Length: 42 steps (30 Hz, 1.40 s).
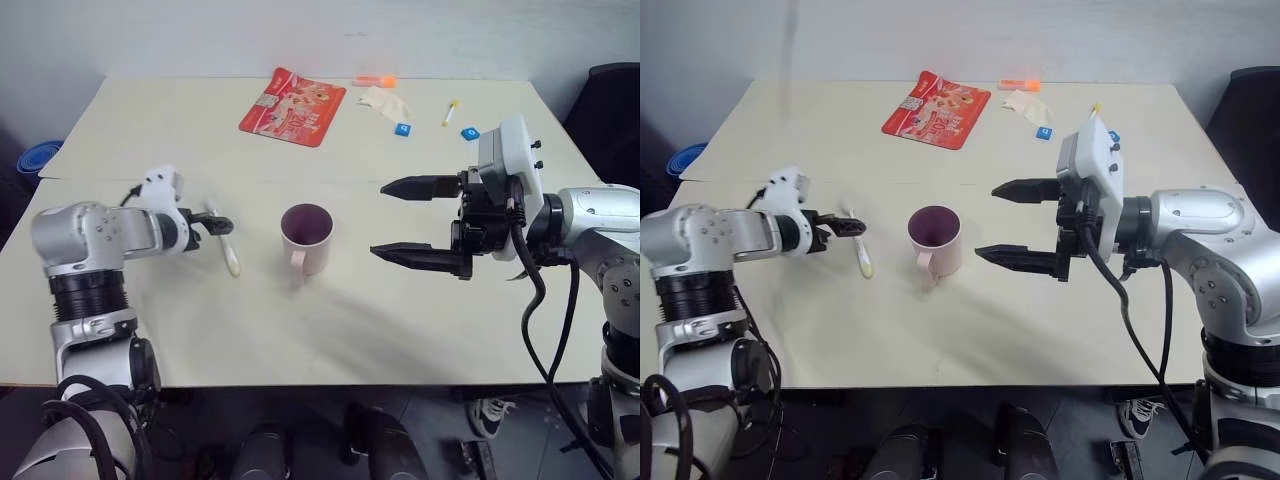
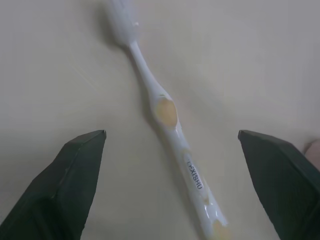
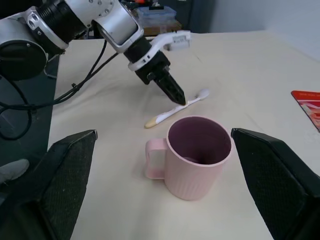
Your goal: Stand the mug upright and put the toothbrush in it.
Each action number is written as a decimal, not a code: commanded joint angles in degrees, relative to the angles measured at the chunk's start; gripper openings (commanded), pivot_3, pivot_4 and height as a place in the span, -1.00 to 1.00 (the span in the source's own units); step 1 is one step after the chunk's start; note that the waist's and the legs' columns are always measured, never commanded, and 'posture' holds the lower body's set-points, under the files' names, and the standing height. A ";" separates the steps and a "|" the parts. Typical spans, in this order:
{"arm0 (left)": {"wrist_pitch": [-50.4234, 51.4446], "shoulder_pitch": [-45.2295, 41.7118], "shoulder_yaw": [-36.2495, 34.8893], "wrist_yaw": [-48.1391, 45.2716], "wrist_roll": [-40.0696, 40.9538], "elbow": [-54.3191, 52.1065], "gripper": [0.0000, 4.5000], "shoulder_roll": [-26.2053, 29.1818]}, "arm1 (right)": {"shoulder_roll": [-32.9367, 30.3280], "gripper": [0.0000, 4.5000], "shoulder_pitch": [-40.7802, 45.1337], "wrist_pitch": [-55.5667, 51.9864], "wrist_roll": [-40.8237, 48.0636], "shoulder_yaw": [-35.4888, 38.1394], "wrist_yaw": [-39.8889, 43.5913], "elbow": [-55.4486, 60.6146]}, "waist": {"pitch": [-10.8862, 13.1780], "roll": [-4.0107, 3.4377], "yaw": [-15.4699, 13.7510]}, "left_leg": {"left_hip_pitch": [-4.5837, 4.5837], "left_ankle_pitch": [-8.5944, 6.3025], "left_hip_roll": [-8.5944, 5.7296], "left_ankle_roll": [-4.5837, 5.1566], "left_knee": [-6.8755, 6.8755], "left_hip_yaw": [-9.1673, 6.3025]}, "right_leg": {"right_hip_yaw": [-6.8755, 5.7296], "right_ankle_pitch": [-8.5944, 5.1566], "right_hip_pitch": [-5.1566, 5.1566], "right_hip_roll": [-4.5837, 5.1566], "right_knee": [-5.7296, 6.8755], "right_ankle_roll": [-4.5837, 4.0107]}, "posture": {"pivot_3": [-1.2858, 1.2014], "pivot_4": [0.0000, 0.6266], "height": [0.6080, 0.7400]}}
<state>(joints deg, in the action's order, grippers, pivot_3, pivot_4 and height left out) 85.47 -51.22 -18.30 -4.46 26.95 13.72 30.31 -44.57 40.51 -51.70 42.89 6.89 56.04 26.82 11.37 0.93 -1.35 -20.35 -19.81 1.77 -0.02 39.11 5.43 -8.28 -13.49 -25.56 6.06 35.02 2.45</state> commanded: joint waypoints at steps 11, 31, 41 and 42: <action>-5.11 -5.79 -0.82 -0.83 -5.05 13.84 -0.41 -2.33 | -0.94 1.00 -0.44 2.25 3.03 1.72 -4.11 4.36 | -0.01 0.01 -0.12 | 0.05 0.03 -0.06 0.02 0.01 0.03 | -0.01 0.01 0.00 0.17 0.09 0.01 | 0.03 -0.52 1.00; -31.72 -3.19 -2.72 -20.13 9.19 -16.19 -0.95 -9.66 | -5.02 1.00 -9.59 -0.14 2.92 6.60 -12.15 2.73 | 0.11 0.24 -0.25 | -0.16 0.03 -0.09 0.07 0.02 0.02 | -0.06 0.11 -0.05 0.43 -0.16 0.15 | 0.03 -0.52 1.00; -39.35 5.39 9.23 -26.56 8.67 -24.39 -0.95 -12.80 | -4.22 1.00 -12.58 -0.91 3.57 7.49 -17.93 4.23 | 0.11 0.23 0.33 | 0.07 0.07 0.01 0.19 0.05 0.34 | 0.39 0.35 0.06 0.11 -0.47 0.17 | 0.03 -0.52 1.00; -41.05 6.11 10.27 -27.26 7.53 -24.12 -0.95 -12.19 | -4.17 1.00 -12.69 -1.09 3.86 7.82 -18.45 4.37 | 0.11 0.23 0.27 | 0.08 0.08 0.02 0.18 0.05 0.34 | 0.41 0.35 0.06 -0.04 -0.48 0.17 | 0.03 -0.52 1.00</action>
<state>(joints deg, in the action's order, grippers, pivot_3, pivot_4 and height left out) 47.32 -45.34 -8.73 -30.57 35.75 -8.34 17.12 -48.80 27.83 -52.82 45.78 11.88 38.40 29.14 11.47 1.16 -1.08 -20.27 -19.74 1.81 0.15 39.15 5.76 -7.81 -13.14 -25.50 5.87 34.52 2.61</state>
